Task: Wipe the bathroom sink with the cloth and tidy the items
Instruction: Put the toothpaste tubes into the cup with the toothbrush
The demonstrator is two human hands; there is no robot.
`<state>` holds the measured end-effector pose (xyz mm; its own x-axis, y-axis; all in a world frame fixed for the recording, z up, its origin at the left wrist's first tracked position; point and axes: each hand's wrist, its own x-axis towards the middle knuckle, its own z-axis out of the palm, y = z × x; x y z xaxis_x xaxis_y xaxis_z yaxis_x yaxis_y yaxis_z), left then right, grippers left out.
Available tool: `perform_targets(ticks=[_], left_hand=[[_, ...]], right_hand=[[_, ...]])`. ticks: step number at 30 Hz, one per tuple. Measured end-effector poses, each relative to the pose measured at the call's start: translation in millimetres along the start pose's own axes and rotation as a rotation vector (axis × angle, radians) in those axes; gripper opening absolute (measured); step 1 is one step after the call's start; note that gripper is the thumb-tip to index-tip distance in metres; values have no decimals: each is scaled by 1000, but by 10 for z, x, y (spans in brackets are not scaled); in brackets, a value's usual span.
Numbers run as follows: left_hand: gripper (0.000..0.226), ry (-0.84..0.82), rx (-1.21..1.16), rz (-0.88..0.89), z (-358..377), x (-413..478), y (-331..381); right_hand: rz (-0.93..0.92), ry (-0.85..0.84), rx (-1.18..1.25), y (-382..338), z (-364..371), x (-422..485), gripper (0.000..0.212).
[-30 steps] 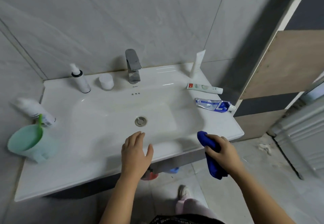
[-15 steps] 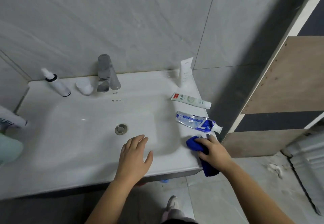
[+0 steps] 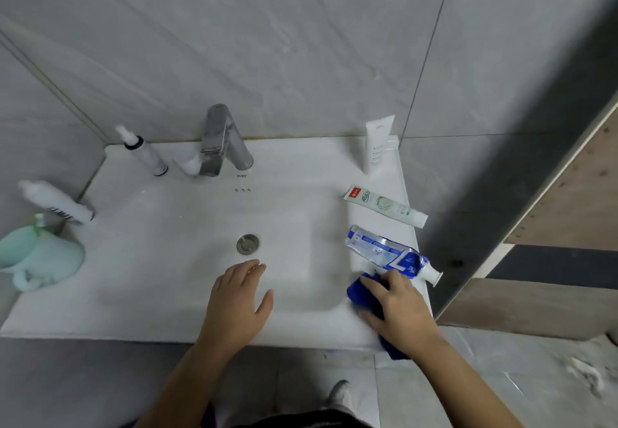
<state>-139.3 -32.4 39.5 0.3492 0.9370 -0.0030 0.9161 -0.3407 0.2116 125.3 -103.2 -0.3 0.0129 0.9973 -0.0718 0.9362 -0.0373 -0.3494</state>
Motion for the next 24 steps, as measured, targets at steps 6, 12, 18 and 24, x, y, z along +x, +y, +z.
perform_targets(ticks=[6, 12, 18, 24], left_hand=[[55, 86, -23, -129, -121, -57, -377], [57, 223, -42, -279, -278, -200, -1067], [56, 383, -57, -371, -446, -249, -1878], [53, 526, -39, -476, -586, -335, -2838]], right_hand=[[-104, 106, 59, -405, -155, 371, 48], [-232, 142, 112, -908, -124, 789, 34], [-320, 145, 47, -1623, 22, 1167, 32], [-372, 100, 95, -2568, 296, 1621, 31]])
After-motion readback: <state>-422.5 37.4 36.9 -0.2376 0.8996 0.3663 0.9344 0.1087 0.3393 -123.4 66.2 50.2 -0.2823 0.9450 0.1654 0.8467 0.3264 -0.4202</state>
